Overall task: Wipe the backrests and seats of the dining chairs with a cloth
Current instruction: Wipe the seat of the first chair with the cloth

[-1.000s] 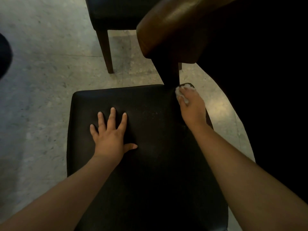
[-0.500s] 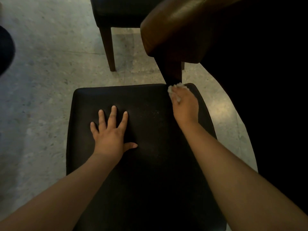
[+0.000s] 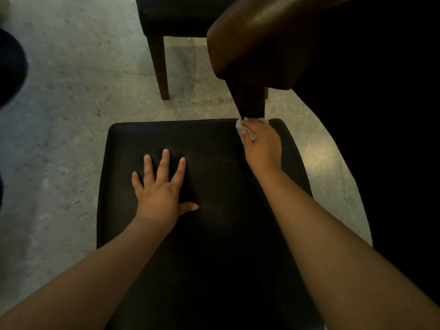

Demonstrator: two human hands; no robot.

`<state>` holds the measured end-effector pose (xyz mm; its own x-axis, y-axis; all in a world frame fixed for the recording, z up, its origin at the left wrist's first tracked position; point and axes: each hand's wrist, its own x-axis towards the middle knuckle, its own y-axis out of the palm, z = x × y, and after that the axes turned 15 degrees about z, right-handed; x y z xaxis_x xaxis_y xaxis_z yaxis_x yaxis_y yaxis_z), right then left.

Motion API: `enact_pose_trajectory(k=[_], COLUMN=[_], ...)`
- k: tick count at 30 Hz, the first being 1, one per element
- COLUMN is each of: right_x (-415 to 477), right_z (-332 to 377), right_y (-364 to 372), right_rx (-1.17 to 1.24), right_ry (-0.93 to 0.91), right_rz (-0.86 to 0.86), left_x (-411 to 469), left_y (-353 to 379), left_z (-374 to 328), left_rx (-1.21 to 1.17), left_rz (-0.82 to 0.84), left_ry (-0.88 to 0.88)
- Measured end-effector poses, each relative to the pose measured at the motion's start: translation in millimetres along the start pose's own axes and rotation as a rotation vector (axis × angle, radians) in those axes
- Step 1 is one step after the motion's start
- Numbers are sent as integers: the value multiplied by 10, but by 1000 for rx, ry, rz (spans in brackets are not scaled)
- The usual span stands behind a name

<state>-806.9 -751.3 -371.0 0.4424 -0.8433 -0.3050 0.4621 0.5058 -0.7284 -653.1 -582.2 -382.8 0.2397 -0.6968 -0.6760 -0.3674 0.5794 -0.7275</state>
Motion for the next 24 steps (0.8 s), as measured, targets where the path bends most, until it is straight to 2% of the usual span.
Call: enact_pose_trajectory(k=[7,13,17,20,24], right_x=[-498,-62,101,-145,-468], right_z=[3,185,252,290,222], right_y=[180,-81,9,149,170], right_rx=[62,45,-20,13,56], right_ry=[-110,-138,-23,-52,-105], right_rz=[208,85,139,155,257], left_x=[-16,-19,-17,-24,-61], left_y=[-5,-1,8,1,-26], left_z=[-3,-3,1,3,30], left_rx=[-8,-3,-11,-13,-55], left_rz=[-1,-12,-16,-13,-24], left_ry=[1,-2,-1,3,46])
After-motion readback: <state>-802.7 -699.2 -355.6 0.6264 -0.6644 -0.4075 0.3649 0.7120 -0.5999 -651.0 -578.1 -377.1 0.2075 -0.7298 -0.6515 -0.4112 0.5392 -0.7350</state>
